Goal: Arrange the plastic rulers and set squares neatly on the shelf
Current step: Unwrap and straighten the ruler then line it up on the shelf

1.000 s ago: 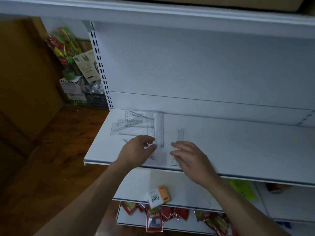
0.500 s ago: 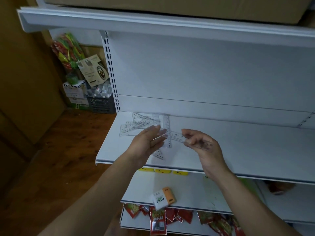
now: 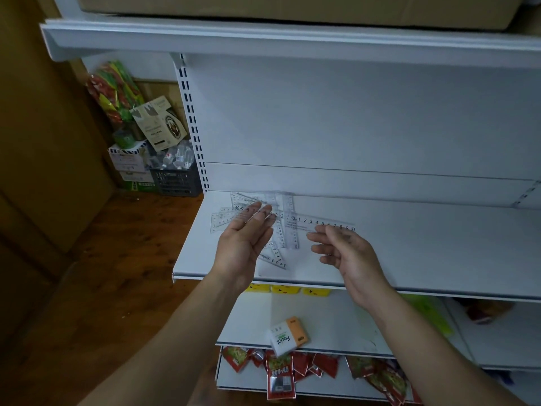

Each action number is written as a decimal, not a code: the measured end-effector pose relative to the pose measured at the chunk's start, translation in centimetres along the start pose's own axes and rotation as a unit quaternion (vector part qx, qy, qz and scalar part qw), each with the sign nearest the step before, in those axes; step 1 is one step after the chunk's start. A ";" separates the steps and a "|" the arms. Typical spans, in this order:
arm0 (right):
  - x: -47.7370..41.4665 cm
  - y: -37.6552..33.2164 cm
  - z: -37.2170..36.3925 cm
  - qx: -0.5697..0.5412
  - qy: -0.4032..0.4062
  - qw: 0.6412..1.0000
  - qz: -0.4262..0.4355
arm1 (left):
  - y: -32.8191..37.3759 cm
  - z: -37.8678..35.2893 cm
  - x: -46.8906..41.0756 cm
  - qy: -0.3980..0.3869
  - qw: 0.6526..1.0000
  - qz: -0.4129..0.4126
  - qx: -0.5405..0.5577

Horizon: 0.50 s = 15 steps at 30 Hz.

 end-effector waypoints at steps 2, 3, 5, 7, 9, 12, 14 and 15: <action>0.1 -0.1 0.0 0.038 0.014 0.999 0.006 | 0.2 0.3 0.2 0.017 0.999 -0.030 -0.020; 0.2 -0.1 0.0 0.049 0.020 0.999 0.007 | 0.3 0.4 0.3 0.026 0.998 -0.041 -0.028; 0.5 0.0 0.0 0.054 0.031 0.998 0.001 | 0.3 0.7 0.3 0.034 0.998 -0.049 -0.035; 0.7 0.0 0.0 0.042 0.031 0.999 -0.002 | -0.1 0.8 0.1 0.024 0.999 -0.030 -0.028; 1.0 -0.1 0.2 0.026 0.026 0.999 -0.004 | -0.9 0.7 -0.2 0.010 1.000 0.007 -0.006; 1.3 -0.3 1.4 0.002 0.046 0.999 -0.008 | -2.4 0.1 -0.4 -0.002 0.999 0.044 0.013; 1.5 -0.6 3.1 -0.007 0.067 0.998 -0.011 | -3.2 -0.8 -0.6 -0.001 0.999 0.051 0.004; 1.7 -0.7 4.1 -0.007 0.078 0.997 -0.009 | -3.7 -1.3 -0.7 0.002 0.999 0.051 -0.005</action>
Point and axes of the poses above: each hand's wrist, its own x-axis away from the middle knuckle, its own z-axis out of the back of the hand, y = z × x, the point moved 8 cm from there along -x, towards the middle knuckle, and after that the axes turned 2 degrees about z, right-handed, at the moved point
